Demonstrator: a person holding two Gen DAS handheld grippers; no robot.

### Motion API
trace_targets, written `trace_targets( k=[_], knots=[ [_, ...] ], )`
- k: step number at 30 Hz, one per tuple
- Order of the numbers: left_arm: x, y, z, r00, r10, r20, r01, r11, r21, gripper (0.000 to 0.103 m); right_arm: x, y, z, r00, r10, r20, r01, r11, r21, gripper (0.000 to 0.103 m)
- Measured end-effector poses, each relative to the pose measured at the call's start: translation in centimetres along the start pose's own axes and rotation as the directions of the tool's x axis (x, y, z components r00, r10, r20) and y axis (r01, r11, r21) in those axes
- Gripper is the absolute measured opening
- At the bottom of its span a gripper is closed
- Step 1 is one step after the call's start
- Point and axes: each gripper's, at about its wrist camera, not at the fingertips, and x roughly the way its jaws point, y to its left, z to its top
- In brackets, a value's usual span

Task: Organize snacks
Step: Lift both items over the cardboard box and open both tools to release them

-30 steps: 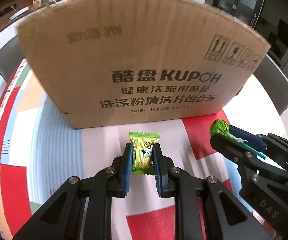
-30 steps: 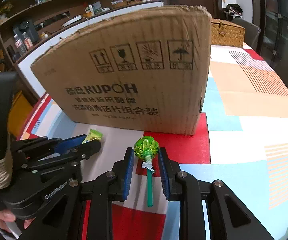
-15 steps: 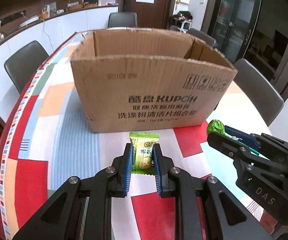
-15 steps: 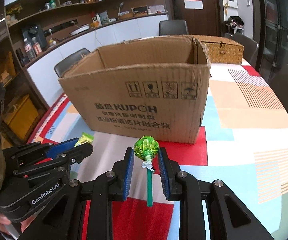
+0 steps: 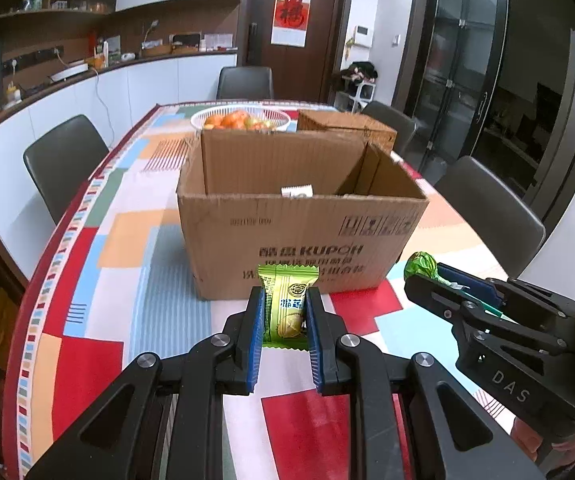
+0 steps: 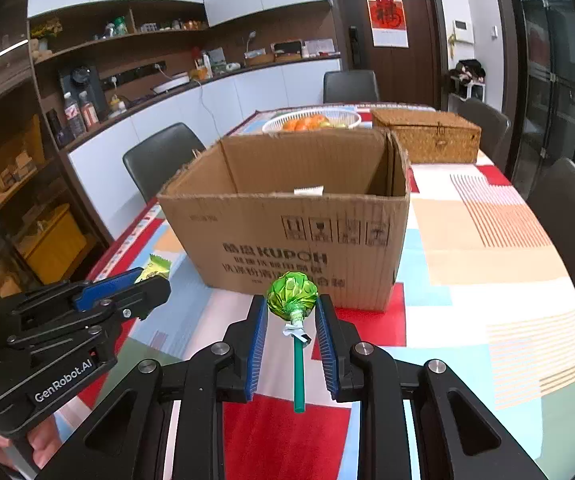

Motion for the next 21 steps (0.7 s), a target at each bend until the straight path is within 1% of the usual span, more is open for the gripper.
trace_targets(
  k=[6, 12, 21],
  knots=[
    [-1.9, -0.4, 1.0, 0.998, -0.006, 0.057, 0.005, 1.0, 0.011, 0.021, -1.6, 0.7, 0.9, 0.999, -0.003, 0.053, 0.004, 1.0, -0.02, 0.026],
    [-3.3, -0.7, 2.5, 0.993, -0.001, 0.12, -0.003, 0.999, 0.033, 0.021, -2.7, 0.8, 2.2, 0.995, -0.002, 0.099, 0.006, 0.999, -0.032, 0.026],
    [-4.3, -1.0, 6.1, 0.979, -0.003, 0.206, -0.009, 0.998, 0.058, 0.021, -3.4, 0.8, 5.3, 0.986, -0.009, 0.164, 0.017, 0.999, -0.046, 0.026]
  ],
)
